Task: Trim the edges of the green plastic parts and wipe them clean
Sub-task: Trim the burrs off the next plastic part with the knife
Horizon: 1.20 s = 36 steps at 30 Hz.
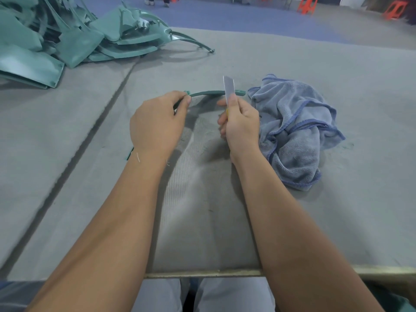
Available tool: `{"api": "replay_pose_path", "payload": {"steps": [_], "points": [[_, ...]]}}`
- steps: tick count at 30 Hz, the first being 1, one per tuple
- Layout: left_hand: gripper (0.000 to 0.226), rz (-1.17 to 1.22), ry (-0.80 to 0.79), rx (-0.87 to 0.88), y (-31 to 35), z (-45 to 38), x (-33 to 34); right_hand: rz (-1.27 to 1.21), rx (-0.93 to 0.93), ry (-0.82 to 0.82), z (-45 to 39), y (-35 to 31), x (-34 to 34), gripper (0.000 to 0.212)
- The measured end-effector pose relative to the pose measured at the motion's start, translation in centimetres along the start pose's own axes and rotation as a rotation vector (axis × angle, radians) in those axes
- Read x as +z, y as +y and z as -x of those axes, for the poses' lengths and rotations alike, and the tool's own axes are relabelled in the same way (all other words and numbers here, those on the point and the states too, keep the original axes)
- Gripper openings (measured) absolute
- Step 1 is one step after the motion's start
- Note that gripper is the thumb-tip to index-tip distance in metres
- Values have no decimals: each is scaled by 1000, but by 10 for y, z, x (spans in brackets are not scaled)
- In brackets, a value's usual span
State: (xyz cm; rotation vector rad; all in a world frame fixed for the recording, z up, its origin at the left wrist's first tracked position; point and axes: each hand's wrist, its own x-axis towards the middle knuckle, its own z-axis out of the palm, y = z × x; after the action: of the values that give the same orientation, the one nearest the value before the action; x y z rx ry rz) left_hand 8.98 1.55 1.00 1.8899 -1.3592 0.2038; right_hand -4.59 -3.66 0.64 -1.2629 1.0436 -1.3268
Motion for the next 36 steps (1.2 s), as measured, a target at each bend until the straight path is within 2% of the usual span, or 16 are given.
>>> {"api": "replay_pose_path", "payload": {"steps": [9,16,18,21,23,28,36], "points": [[33,-49,-13,2,5,4,4,48,66,35,-4,4,0,35],[32,-56,-21,41,7,4,11,61,76,-185,-4,6,1,40],[32,-45,-6,36,9,5,13,7,93,-148,-3,5,2,39],[32,-34,14,14,9,4,13,-154,155,0,-6,1,-6,36],[32,-26,19,11,8,5,12,-170,185,51,-7,0,-9,36],[32,-22,4,5,9,4,12,64,134,4,-5,3,-1,36],[33,-29,24,10,8,3,9,44,153,-89,-9,1,-6,40]]}}
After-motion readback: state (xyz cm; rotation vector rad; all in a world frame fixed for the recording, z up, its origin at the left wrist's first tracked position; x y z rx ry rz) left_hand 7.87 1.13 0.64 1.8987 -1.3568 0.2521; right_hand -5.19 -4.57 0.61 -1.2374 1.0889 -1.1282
